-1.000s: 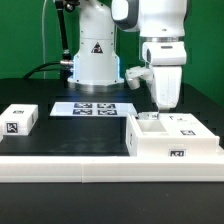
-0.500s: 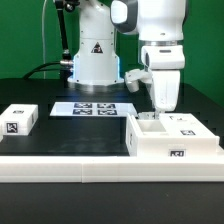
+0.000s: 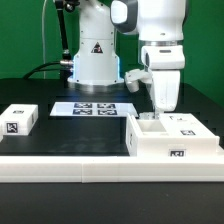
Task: Assemble cabinet
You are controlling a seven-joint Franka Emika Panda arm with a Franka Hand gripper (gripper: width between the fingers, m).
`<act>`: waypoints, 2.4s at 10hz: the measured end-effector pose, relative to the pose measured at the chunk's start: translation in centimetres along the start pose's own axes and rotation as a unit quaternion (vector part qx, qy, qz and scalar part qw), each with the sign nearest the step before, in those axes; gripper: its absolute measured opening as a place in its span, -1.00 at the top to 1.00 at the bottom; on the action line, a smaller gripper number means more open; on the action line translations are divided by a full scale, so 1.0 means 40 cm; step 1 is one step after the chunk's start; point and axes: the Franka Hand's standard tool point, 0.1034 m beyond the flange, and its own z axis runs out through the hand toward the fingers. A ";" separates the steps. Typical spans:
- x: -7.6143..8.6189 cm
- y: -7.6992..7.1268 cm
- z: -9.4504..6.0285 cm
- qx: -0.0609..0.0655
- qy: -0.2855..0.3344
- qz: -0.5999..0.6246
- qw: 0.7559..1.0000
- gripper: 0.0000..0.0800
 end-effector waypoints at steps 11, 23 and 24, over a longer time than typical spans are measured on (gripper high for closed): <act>-0.056 0.010 -0.107 0.015 -0.043 -0.001 0.999 0.82; -0.075 0.104 -0.127 0.003 -0.039 0.013 0.999 0.82; -0.077 0.103 -0.124 0.004 -0.039 0.013 0.999 0.82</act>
Offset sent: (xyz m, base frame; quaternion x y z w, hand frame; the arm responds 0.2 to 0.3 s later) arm -0.0176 0.0050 0.0399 0.0447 -0.0267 0.0073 0.9986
